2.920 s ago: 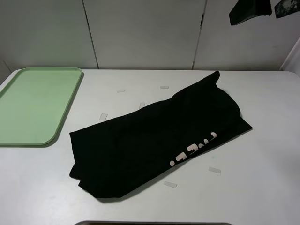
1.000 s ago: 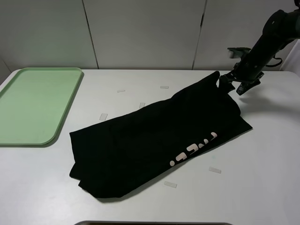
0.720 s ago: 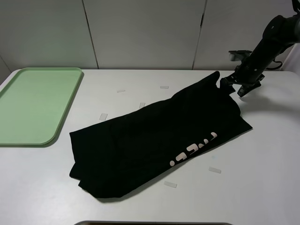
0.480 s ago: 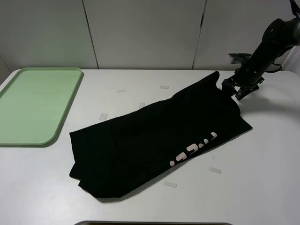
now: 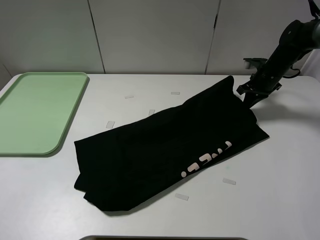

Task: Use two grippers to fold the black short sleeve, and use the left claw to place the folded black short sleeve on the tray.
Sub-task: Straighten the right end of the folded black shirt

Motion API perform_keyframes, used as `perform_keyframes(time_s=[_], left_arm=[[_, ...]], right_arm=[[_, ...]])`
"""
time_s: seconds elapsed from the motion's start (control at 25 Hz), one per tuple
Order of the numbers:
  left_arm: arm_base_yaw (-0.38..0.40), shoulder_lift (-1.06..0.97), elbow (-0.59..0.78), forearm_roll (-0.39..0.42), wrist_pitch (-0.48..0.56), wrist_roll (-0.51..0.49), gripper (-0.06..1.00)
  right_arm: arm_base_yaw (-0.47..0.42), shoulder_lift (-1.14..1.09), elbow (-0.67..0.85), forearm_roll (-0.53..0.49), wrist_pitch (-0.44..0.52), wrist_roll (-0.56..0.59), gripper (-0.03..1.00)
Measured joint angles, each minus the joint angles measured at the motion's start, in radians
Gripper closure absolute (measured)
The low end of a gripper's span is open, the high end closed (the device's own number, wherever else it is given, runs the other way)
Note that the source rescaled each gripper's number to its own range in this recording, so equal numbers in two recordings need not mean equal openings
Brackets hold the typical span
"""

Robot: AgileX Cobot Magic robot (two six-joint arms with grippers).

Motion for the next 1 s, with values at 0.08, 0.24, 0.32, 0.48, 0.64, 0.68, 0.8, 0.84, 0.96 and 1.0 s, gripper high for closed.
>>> perform_keyframes(time_s=[0.08, 0.24, 0.32, 0.48, 0.64, 0.68, 0.8, 0.84, 0.96, 1.0], left_arm=[[0.0, 0.0, 0.0, 0.0, 0.0, 0.0, 0.07], [0.0, 0.0, 0.0, 0.0, 0.0, 0.0, 0.07], [0.0, 0.0, 0.0, 0.0, 0.0, 0.0, 0.07], [0.0, 0.0, 0.0, 0.0, 0.0, 0.0, 0.07], [0.0, 0.0, 0.0, 0.0, 0.0, 0.0, 0.07], [0.0, 0.0, 0.0, 0.0, 0.0, 0.0, 0.07], [0.0, 0.0, 0.0, 0.0, 0.0, 0.0, 0.07], [0.0, 0.0, 0.0, 0.0, 0.0, 0.0, 0.07], [0.0, 0.0, 0.0, 0.0, 0.0, 0.0, 0.07], [0.0, 0.0, 0.0, 0.0, 0.0, 0.0, 0.07]], right_arm=[[0.0, 0.0, 0.0, -0.006, 0.009, 0.004, 0.97], [0.0, 0.0, 0.0, -0.031, 0.031, 0.02, 0.97], [0.0, -0.001, 0.0, -0.052, 0.048, 0.044, 0.97], [0.0, -0.029, 0.0, -0.103, 0.06, 0.124, 0.97], [0.0, -0.083, 0.0, -0.153, 0.061, 0.21, 0.97], [0.0, -0.095, 0.0, -0.166, 0.061, 0.235, 0.97], [0.0, -0.119, 0.0, -0.188, 0.068, 0.314, 0.97], [0.0, -0.124, 0.0, -0.19, 0.076, 0.342, 0.97], [0.0, -0.126, 0.0, -0.195, 0.11, 0.403, 0.97], [0.0, -0.126, 0.0, -0.195, 0.121, 0.418, 0.97]])
